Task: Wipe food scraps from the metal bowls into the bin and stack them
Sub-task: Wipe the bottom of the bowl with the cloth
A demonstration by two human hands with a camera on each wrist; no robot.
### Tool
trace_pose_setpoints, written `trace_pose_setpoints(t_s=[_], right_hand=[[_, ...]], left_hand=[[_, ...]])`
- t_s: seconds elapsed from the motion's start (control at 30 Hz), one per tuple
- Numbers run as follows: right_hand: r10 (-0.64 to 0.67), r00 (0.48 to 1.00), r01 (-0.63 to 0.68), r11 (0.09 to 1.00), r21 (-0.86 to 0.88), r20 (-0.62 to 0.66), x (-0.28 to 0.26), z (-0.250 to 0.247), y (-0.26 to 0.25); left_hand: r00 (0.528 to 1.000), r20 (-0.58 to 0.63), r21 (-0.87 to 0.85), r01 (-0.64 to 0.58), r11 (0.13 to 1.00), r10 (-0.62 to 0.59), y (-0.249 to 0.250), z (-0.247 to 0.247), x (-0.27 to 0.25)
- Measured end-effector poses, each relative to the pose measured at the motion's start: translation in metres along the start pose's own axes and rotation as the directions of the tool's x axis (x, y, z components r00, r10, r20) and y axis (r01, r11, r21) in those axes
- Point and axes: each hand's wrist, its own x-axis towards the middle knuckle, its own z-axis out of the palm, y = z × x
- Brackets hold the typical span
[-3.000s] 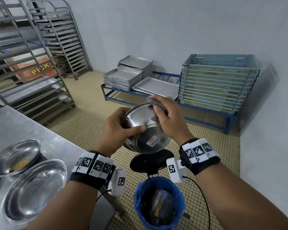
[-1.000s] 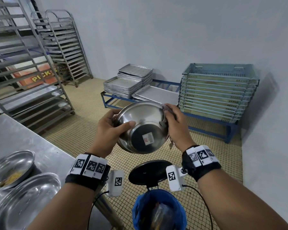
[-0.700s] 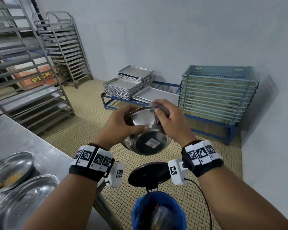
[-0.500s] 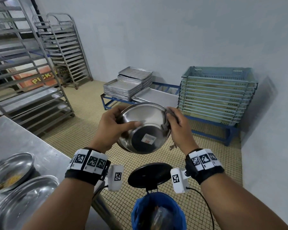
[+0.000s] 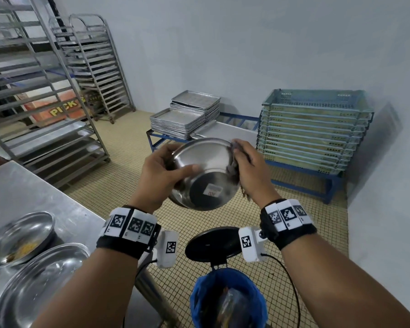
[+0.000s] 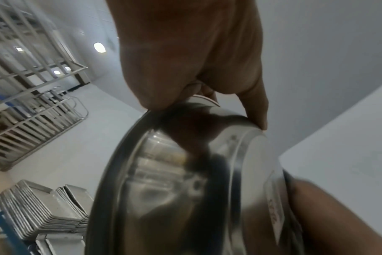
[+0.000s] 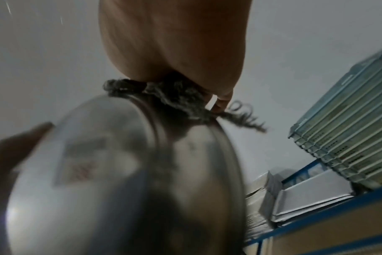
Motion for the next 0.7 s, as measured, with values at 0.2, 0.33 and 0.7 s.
trace_pose_setpoints(t_s=[0.2,0.33,0.7], right_hand=[[-0.100,0.994,0.102,0.994,-0.049,0.032,0.007,0.007,-0.010],[0.059,0.998,-0.053,0.986,0.158,-0.036,-0.001,0.000,0.009],[-0.207,0.972,0.224,0.958,-0.180,0.110,0.009,0.002,-0.011]], left_hand=[[0.999,-0.039,-0.042,-0.003,0.999,0.001,-0.013,0.008,0.000],[0.994,-0.107,-0.144,0.010,0.989,-0.025,-0.016,-0.004,-0.002],[0.980,0.192,0.245,-0.091,0.965,0.043,0.006,0.009,0.015]])
